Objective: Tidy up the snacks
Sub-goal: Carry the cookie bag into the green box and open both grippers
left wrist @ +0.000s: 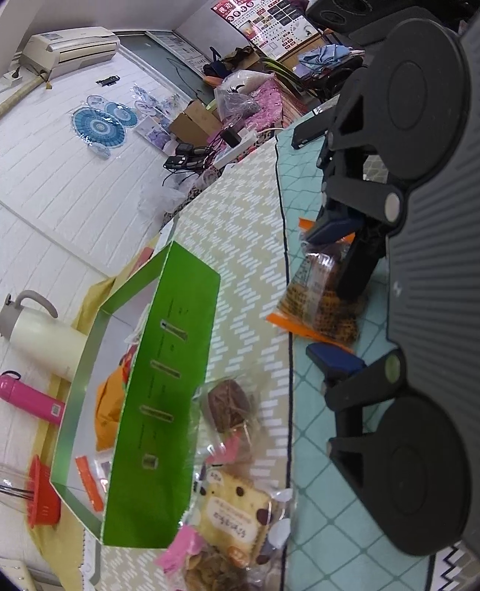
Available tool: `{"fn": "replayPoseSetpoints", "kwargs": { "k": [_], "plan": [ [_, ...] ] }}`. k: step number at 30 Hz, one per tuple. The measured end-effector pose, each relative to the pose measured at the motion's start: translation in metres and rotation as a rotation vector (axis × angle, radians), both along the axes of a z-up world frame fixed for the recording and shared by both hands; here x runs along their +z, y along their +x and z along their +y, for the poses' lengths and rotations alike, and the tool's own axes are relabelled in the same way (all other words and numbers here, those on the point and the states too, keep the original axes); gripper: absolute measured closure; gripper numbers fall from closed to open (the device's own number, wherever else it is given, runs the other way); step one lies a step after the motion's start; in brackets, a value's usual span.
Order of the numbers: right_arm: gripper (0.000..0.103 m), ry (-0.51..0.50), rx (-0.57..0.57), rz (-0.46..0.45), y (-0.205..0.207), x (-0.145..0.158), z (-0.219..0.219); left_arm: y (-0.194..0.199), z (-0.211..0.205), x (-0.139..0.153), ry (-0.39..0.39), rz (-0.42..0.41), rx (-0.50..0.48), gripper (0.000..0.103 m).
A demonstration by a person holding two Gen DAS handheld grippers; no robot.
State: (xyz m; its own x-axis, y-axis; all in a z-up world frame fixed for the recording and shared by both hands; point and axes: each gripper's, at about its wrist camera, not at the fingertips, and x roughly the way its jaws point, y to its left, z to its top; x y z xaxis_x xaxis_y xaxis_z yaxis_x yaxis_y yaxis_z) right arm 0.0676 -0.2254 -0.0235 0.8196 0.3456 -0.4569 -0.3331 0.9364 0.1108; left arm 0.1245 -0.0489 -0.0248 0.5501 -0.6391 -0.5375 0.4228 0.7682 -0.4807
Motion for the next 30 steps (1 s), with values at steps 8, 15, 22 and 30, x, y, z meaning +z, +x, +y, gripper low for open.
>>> {"fn": "replayPoseSetpoints", "kwargs": {
  "k": [8,15,22,30],
  "plan": [
    [0.033,-0.011,0.002,-0.054,-0.004,0.017,0.002,-0.002,0.0,0.021,-0.016,-0.056,0.005,0.048],
    [0.033,0.0,-0.017,-0.173,0.016,0.048,-0.004,0.017,-0.01,0.062,-0.014,-0.181,0.002,0.048],
    [0.033,0.054,-0.049,-0.236,0.057,0.066,-0.021,0.065,-0.026,0.088,-0.013,-0.235,0.001,0.048],
    [0.033,0.063,-0.071,-0.216,0.103,0.057,-0.028,0.123,-0.04,0.077,-0.02,-0.175,0.019,0.047]
  ]
}}
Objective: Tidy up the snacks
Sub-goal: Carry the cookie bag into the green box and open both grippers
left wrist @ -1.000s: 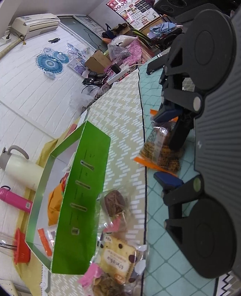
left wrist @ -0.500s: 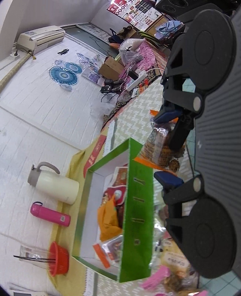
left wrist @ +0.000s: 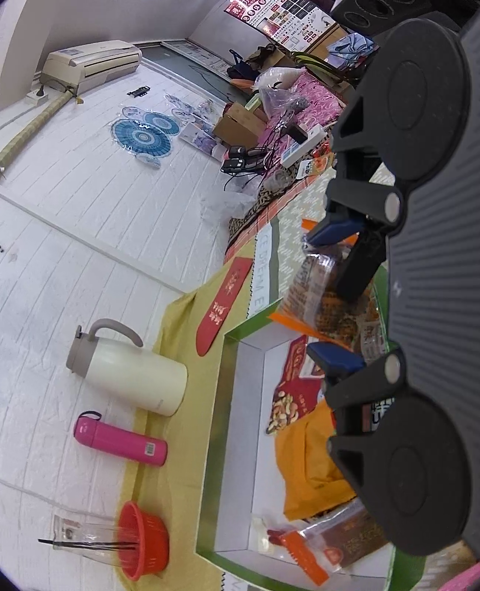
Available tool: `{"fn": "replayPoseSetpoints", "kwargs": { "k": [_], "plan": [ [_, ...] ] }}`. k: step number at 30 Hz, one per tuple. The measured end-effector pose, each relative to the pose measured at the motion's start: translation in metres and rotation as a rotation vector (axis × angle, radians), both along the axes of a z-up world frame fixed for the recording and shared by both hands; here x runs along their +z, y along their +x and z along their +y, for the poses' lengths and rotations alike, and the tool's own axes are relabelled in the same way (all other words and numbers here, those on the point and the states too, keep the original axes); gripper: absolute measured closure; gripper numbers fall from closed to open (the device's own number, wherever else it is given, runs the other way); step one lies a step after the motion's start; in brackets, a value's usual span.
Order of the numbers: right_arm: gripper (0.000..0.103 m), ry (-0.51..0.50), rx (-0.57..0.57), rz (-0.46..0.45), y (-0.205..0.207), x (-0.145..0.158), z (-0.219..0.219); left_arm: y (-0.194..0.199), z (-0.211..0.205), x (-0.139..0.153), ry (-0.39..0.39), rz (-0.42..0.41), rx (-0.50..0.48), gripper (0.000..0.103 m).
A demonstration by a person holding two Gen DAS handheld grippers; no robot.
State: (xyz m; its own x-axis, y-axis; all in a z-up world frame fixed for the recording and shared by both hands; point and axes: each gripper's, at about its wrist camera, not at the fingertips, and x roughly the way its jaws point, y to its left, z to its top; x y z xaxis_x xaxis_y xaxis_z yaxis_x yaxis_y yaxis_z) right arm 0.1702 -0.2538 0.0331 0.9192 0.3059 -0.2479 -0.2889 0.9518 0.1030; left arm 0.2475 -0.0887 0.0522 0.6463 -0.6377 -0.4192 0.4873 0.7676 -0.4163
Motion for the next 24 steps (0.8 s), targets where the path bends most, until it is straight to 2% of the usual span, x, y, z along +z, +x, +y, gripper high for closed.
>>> {"fn": "replayPoseSetpoints", "kwargs": {
  "k": [7,11,12,13,14,15,17,21,24],
  "plan": [
    [0.033,0.017,0.0,0.033,0.028,-0.012,-0.007,0.028,-0.007,-0.013,0.026,0.018,0.008,0.046],
    [0.031,0.0,0.008,0.062,0.044,-0.017,-0.006,0.042,-0.008,-0.022,0.048,0.031,0.029,0.039],
    [0.028,-0.012,0.014,0.069,0.046,-0.018,-0.006,0.043,-0.006,-0.025,0.044,0.036,0.051,0.024],
    [0.023,-0.032,0.014,0.075,0.046,-0.019,-0.004,0.042,-0.002,-0.026,0.022,0.039,0.072,0.015],
    [0.004,-0.06,-0.003,0.072,0.044,-0.02,-0.002,0.04,0.003,-0.027,-0.006,0.037,0.094,0.003],
    [0.0,-0.083,-0.012,0.06,0.041,-0.02,0.001,0.037,0.009,-0.028,-0.037,0.035,0.116,0.003],
    [0.0,-0.103,-0.007,0.022,0.034,-0.021,0.004,0.034,0.014,-0.026,-0.049,0.04,0.127,0.003],
    [0.0,-0.145,-0.029,-0.007,0.027,-0.02,0.011,0.024,0.014,-0.018,0.012,0.007,0.163,0.003],
    [0.0,-0.135,-0.035,0.013,0.025,-0.019,0.012,0.014,0.015,-0.014,0.041,-0.02,0.175,0.003]
  ]
}}
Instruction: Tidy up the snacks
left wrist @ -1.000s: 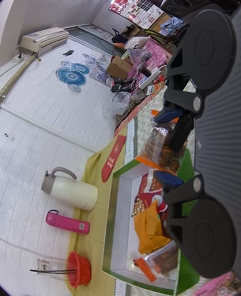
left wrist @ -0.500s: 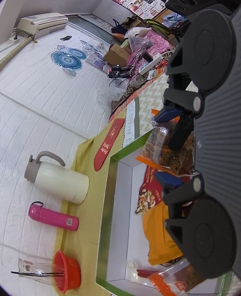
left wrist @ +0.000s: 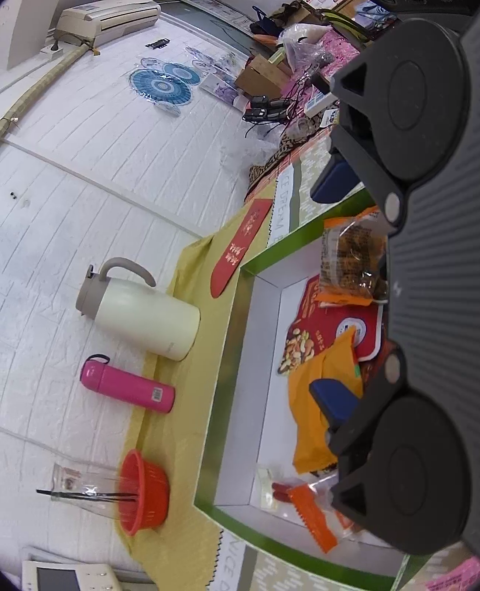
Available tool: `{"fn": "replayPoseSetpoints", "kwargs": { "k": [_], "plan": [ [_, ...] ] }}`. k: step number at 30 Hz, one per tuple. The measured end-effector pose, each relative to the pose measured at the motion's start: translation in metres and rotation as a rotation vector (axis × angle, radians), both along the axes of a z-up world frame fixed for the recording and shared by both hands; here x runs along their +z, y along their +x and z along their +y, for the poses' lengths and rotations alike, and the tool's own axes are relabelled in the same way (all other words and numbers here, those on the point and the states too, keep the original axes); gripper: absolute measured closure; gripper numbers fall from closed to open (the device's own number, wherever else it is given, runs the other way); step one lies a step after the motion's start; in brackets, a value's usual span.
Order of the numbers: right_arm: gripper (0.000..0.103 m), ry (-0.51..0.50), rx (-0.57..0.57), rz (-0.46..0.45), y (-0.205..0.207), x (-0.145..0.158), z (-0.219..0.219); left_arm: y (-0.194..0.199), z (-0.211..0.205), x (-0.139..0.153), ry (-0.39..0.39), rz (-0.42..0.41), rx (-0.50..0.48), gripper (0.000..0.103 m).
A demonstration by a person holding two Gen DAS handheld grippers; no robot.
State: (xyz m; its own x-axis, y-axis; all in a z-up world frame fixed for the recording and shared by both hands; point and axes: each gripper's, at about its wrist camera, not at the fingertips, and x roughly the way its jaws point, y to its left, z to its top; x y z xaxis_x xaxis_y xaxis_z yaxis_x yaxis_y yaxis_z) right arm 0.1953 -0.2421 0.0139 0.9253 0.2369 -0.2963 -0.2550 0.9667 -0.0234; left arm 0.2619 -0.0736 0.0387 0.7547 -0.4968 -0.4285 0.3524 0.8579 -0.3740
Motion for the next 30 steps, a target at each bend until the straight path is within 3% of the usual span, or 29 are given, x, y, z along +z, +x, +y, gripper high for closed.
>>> {"fn": "replayPoseSetpoints", "kwargs": {
  "k": [19,30],
  "plan": [
    [0.0,0.045,-0.019,-0.006,-0.065,0.027,0.006,-0.084,0.016,0.032,0.072,-0.09,0.016,0.003],
    [0.0,0.069,0.05,0.117,-0.107,0.003,0.032,-0.147,0.081,0.017,0.103,-0.071,0.152,0.003]
  ]
}}
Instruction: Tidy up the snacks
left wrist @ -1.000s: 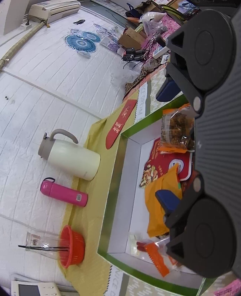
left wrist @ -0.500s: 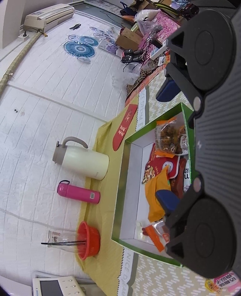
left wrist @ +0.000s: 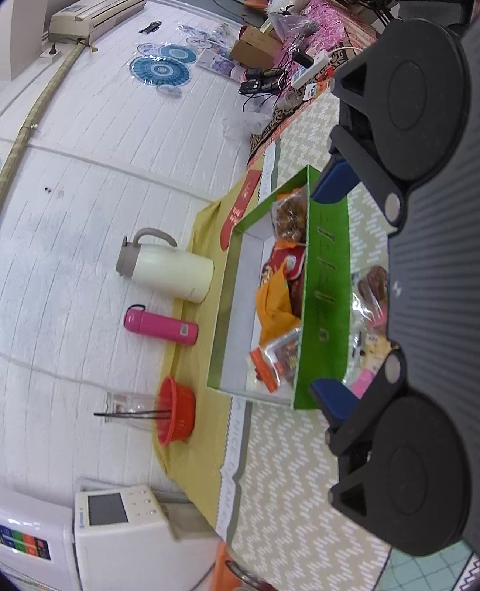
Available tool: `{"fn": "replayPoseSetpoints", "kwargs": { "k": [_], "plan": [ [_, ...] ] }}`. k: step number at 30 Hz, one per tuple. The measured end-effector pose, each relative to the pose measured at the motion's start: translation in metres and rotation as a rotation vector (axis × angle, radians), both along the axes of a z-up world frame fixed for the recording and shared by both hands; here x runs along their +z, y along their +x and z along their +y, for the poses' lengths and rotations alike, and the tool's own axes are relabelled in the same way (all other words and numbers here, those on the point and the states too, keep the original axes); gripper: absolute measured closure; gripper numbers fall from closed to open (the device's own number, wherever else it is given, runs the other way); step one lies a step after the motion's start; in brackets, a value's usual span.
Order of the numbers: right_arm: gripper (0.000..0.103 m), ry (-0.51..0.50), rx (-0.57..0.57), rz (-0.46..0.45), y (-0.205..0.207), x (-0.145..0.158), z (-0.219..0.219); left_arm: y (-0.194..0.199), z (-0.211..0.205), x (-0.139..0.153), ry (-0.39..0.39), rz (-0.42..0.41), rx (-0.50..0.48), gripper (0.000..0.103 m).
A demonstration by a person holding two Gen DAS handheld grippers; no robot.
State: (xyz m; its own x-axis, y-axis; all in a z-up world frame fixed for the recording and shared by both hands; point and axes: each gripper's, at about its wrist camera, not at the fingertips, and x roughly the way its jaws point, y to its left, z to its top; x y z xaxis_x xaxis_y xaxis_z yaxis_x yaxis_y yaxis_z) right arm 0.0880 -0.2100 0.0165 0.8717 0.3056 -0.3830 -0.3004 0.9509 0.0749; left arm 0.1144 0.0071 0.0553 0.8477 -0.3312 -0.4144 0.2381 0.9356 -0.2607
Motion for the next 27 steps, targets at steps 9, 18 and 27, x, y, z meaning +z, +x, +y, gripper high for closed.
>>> {"fn": "replayPoseSetpoints", "kwargs": {
  "k": [9,18,27],
  "plan": [
    [0.0,-0.026,0.079,0.096,-0.001,-0.025,0.03,-0.037,0.044,-0.046,-0.067,0.103,0.063,0.003],
    [0.0,-0.042,0.086,0.071,0.032,-0.019,0.05,-0.044,0.074,-0.057,-0.106,0.119,0.108,0.003],
    [0.016,-0.07,0.115,0.111,0.064,-0.031,0.058,-0.043,0.073,-0.063,-0.126,0.142,0.061,0.003]
  ]
}}
